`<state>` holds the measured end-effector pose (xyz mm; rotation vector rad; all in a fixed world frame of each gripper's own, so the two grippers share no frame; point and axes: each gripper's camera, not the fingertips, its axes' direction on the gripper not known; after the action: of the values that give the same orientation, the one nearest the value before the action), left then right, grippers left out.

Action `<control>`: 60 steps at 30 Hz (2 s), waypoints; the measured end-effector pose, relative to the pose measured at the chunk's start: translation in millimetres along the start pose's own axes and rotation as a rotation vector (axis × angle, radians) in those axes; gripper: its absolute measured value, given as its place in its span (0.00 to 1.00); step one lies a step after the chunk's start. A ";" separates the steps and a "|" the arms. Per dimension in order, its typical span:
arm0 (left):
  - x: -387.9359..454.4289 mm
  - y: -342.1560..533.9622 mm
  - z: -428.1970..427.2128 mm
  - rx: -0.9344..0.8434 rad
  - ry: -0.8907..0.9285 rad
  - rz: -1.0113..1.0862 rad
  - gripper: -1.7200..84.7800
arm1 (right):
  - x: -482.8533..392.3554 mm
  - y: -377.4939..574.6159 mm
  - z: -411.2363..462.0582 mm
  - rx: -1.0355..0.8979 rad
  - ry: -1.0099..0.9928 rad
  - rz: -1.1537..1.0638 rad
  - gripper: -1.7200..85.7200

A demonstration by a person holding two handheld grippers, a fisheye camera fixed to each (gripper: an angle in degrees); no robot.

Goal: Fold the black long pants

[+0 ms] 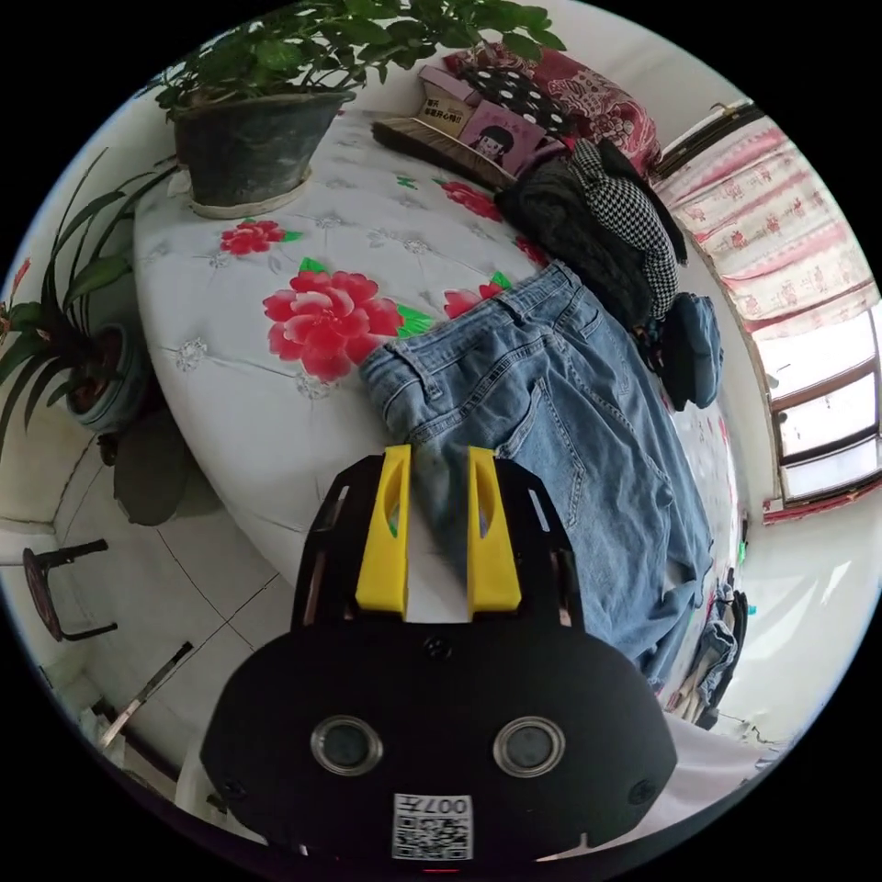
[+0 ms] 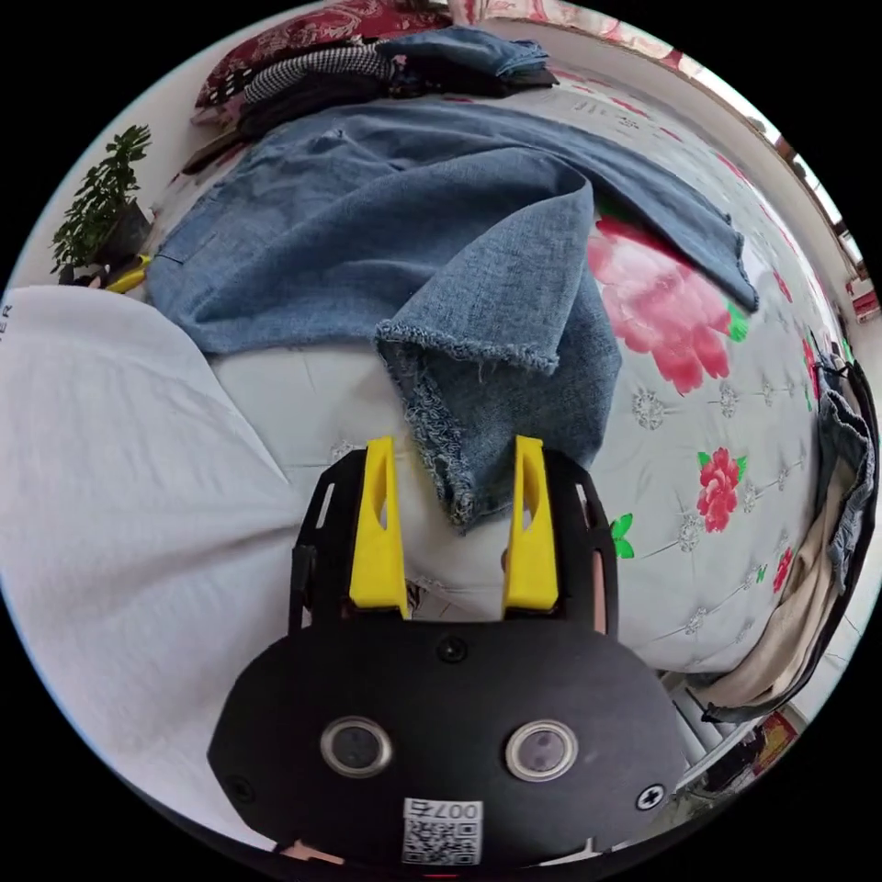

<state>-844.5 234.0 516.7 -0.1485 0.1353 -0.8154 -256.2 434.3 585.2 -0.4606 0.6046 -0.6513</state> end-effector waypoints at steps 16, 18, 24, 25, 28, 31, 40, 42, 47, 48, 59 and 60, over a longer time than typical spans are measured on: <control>-27.6 -3.5 -12.4 0.037 0.017 0.069 0.01 | 310.9 155.8 -90.1 0.382 -0.232 0.799 0.02; -46.2 1.5 -6.9 0.012 0.062 -0.022 0.01 | 325.0 172.2 -41.8 0.250 -0.275 0.857 0.02; -19.2 -19.0 -44.7 0.084 0.172 0.089 0.01 | 377.9 189.6 -31.2 0.456 -0.503 0.856 0.02; -6.7 -25.3 -55.6 0.108 0.187 0.138 0.01 | 384.3 179.9 -49.8 0.522 -0.503 0.794 0.02; 10.9 -31.1 -89.2 0.183 0.223 0.219 0.01 | 391.9 169.7 -95.3 0.678 -0.486 0.657 0.02; 1.1 -18.5 -105.8 0.192 0.160 0.285 0.01 | 398.7 185.6 -100.8 0.693 -0.363 0.636 0.02; -51.6 23.2 -3.9 -0.134 -0.067 0.229 0.01 | 453.1 217.2 126.1 0.021 -0.164 0.815 0.02; -42.5 20.6 -14.9 -0.113 -0.091 0.302 0.01 | 453.3 215.5 123.7 0.033 -0.130 0.759 0.02; -51.3 23.5 -15.4 -0.114 -0.093 0.304 0.06 | 471.5 225.7 133.8 0.049 -0.067 0.764 0.02; -55.7 25.0 -17.1 -0.106 -0.078 0.281 0.07 | 479.2 234.4 137.7 0.051 -0.027 0.806 0.02; -50.0 33.3 -74.8 0.153 0.000 0.196 0.01 | 481.7 226.7 107.4 0.644 -0.418 0.650 0.02; -44.1 31.0 -74.8 0.159 0.023 0.206 0.01 | 477.0 216.8 97.0 0.819 -0.624 0.583 0.02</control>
<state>-865.5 281.3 440.4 0.0244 0.1047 -0.6197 201.5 285.3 356.4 0.2883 -0.1553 -0.1308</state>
